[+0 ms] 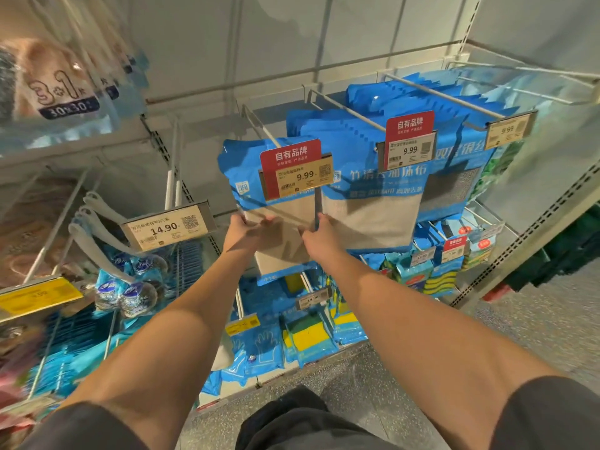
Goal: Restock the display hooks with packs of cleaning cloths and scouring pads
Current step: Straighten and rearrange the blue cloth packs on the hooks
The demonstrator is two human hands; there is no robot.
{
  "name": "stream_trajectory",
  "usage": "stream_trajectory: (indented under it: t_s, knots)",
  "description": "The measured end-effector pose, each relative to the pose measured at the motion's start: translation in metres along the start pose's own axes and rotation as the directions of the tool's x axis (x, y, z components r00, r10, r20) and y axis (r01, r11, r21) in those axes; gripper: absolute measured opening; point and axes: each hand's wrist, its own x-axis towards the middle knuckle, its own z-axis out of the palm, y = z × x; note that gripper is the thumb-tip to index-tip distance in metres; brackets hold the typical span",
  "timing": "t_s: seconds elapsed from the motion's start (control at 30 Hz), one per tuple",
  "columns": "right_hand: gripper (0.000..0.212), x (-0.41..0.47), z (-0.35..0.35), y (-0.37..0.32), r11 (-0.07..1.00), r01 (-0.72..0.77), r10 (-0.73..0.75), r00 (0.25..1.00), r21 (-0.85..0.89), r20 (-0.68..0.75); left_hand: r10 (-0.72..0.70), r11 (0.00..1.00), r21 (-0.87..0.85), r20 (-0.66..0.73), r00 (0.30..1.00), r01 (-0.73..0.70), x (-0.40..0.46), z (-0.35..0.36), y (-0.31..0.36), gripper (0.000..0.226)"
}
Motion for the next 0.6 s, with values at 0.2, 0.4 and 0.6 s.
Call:
stream_trajectory:
  t_s: [0.2,0.4,0.6]
  knots:
    - [0.049,-0.062,-0.021,0.023,0.993,0.098,-0.093,0.993,-0.069,0.079,-0.244,0.97,0.023,0.079,0.967,0.243,-0.055,-0.026,-0.017,0.101]
    - [0.039,-0.14,-0.027,0.04,0.97,0.091,-0.053,0.984,-0.223,0.171,-0.153,0.986,0.097,0.171,0.973,0.138,-0.178,-0.065,-0.04,0.021]
    - [0.032,-0.238,0.011,0.02,0.901,0.247,-0.13,0.938,-0.356,0.32,-0.079,0.925,0.378,0.108,0.991,0.033,-0.281,-0.156,-0.065,0.026]
